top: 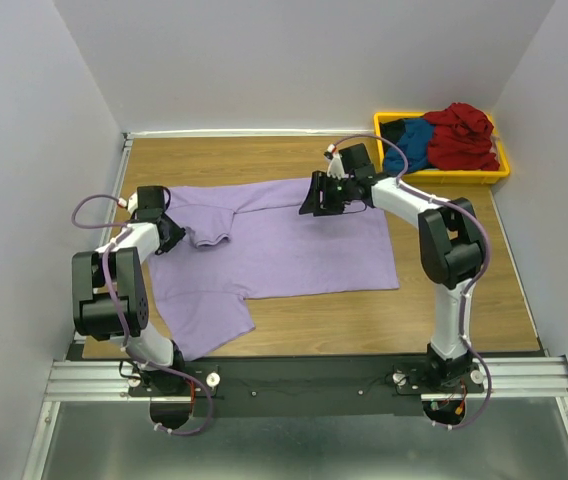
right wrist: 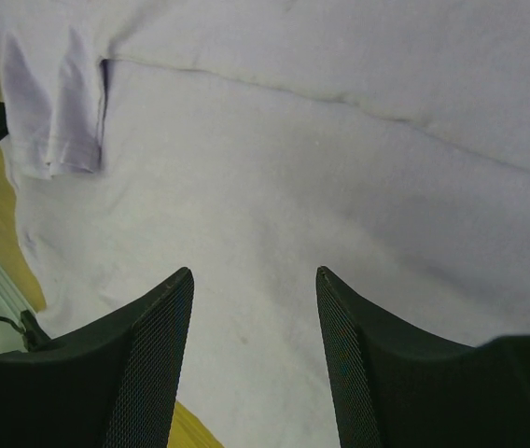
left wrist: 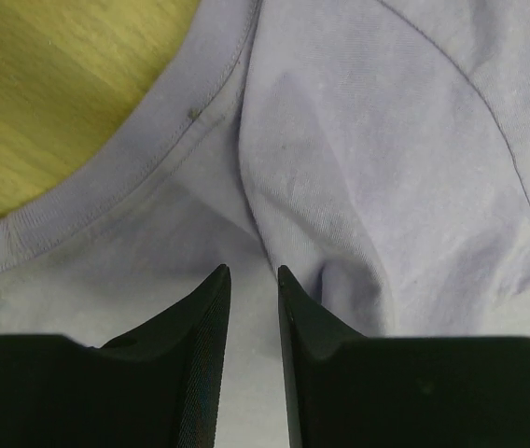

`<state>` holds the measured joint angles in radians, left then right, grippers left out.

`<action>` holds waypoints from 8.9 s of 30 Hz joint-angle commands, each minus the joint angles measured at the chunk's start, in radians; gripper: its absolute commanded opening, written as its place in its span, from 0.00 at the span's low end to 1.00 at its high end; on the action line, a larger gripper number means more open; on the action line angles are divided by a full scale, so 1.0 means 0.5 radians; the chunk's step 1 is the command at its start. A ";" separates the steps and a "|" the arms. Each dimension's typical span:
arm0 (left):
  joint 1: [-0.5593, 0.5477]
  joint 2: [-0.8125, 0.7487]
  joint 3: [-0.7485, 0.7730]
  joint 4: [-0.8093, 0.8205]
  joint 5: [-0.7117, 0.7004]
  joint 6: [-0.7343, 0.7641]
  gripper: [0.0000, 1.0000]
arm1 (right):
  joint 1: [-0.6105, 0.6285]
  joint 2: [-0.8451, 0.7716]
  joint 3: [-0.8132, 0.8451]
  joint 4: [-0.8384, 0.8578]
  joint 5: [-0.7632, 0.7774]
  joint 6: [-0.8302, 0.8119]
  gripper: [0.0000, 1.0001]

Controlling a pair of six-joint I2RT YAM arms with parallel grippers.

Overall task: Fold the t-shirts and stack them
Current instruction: Fold the tshirt

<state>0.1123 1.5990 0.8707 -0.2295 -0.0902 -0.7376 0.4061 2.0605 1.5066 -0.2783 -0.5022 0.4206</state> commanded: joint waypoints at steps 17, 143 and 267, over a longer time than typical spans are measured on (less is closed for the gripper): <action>0.030 0.183 0.081 0.183 0.067 0.082 0.26 | -0.011 0.097 -0.022 0.010 -0.023 0.024 0.62; 0.012 0.082 0.332 -0.563 -0.365 0.447 0.03 | -0.008 -0.084 -0.264 -0.008 0.130 -0.096 0.63; 0.294 1.447 2.081 -0.176 -0.139 0.478 0.13 | -0.413 1.052 1.349 -0.121 1.179 -0.338 0.65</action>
<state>0.2420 2.3409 1.8904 -0.3561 -0.1593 -0.4953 0.2203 2.5332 2.1460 -0.3046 0.0250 0.2867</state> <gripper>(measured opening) 0.086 0.641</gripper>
